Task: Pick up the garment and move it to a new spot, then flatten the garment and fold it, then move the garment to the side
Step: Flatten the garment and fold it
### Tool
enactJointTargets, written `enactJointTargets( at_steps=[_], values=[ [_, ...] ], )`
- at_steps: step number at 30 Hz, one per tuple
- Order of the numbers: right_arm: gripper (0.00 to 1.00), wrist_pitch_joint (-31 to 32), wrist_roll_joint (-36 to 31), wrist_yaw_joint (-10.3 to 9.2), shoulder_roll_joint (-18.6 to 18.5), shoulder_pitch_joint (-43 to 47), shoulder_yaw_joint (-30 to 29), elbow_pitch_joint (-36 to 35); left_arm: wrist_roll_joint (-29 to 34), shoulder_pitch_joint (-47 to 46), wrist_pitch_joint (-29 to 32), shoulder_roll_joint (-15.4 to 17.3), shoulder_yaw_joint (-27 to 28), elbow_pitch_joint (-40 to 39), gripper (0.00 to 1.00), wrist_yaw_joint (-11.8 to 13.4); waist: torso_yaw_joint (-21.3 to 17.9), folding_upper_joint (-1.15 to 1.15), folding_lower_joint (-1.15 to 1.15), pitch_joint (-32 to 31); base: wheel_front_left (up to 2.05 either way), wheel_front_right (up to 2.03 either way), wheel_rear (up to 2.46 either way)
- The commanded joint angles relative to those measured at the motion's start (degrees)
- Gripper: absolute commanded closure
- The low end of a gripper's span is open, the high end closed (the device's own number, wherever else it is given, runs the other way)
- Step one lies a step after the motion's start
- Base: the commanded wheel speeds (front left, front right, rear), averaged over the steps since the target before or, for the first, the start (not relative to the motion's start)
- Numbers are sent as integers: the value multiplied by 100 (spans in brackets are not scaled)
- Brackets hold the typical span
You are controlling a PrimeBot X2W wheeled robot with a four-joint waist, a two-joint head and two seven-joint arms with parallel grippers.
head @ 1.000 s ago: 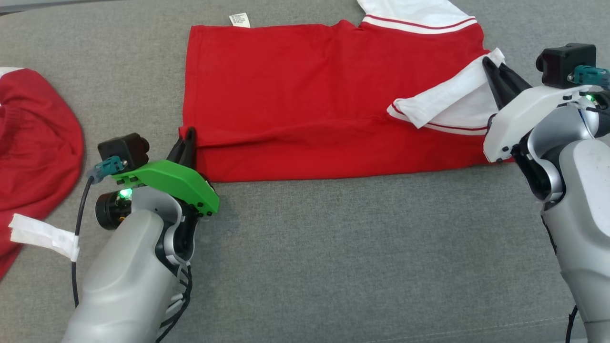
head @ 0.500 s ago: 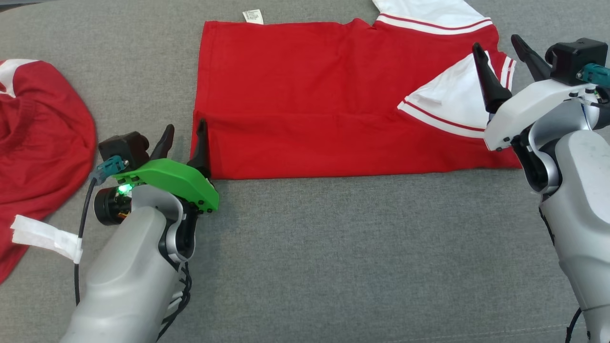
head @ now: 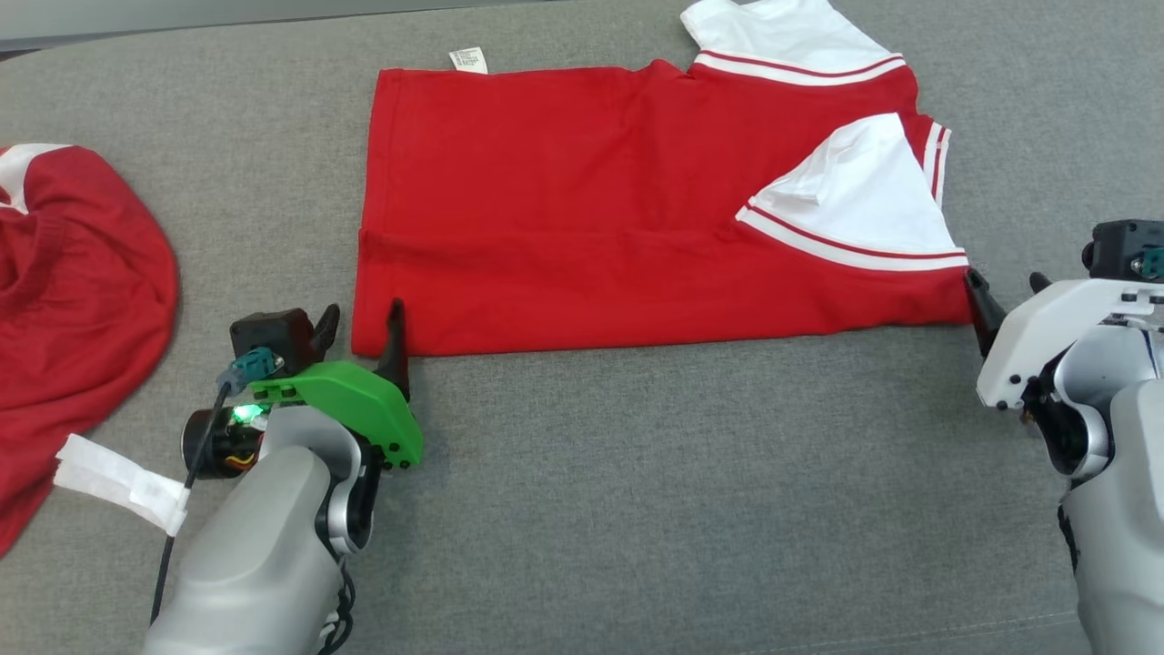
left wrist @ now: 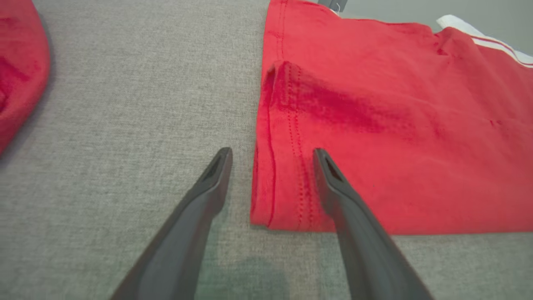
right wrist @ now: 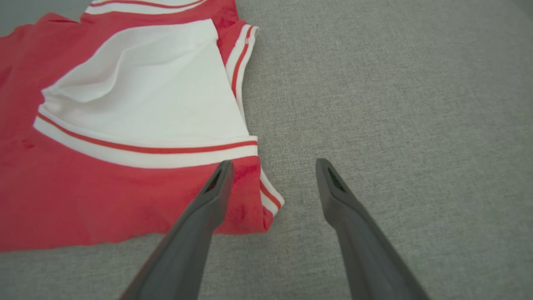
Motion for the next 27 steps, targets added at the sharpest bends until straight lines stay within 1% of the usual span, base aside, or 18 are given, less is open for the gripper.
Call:
enactJointTargets(
  at_steps=[1, 5, 10, 13, 14, 15, 16, 18, 22, 27],
  values=[
    [0, 77, -81, -6, 97, 71, -100, -100, 49, -64, 18, 76, -15, 62, 0, 65, -45, 0, 0, 56, 0, 0, 0],
    [0, 145, -231, -6, 368, 112, -291, -190, 77, -107, 77, 51, -60, 190, 0, 112, -69, 0, 0, 174, 0, 0, 0],
    [0, 319, -292, -6, 499, -6, -304, -46, 89, -138, 182, 14, -129, 360, 0, 103, -32, 0, 0, 278, 0, 0, 0],
    [0, 568, -372, -6, 543, -2, -285, 104, 60, -114, 416, -31, -222, 540, 0, 59, -6, 0, 0, 304, 0, 0, 0],
    [50, 691, -374, -5, 572, 14, -290, 162, -12, -62, 608, -85, -272, 646, 13, 3, 10, 0, 0, 303, 0, 0, 0],
    [100, 709, -378, -5, 585, 25, -296, 160, -38, -32, 697, -115, -296, 697, 58, -15, 17, 0, 0, 296, 0, 0, 0],
    [100, 718, -384, -4, 594, 52, -315, 135, -79, 16, 781, -141, -323, 742, 100, -62, 26, 0, 0, 283, 0, 0, 0],
    [100, 620, -368, -6, 550, 112, -411, 36, -183, 107, 878, -185, -312, 771, 100, -152, 47, 0, 0, 234, 0, 0, 0],
    [100, 549, -352, -9, 505, 333, -607, -300, -354, 229, 834, -170, -153, 658, 100, -219, 105, 0, 0, 57, 0, 0, 0],
    [100, 774, -230, -9, 598, 848, -835, -934, -502, 526, 827, -25, -106, 315, 100, -281, 123, 0, 0, -217, 0, 0, 0]
  ],
)
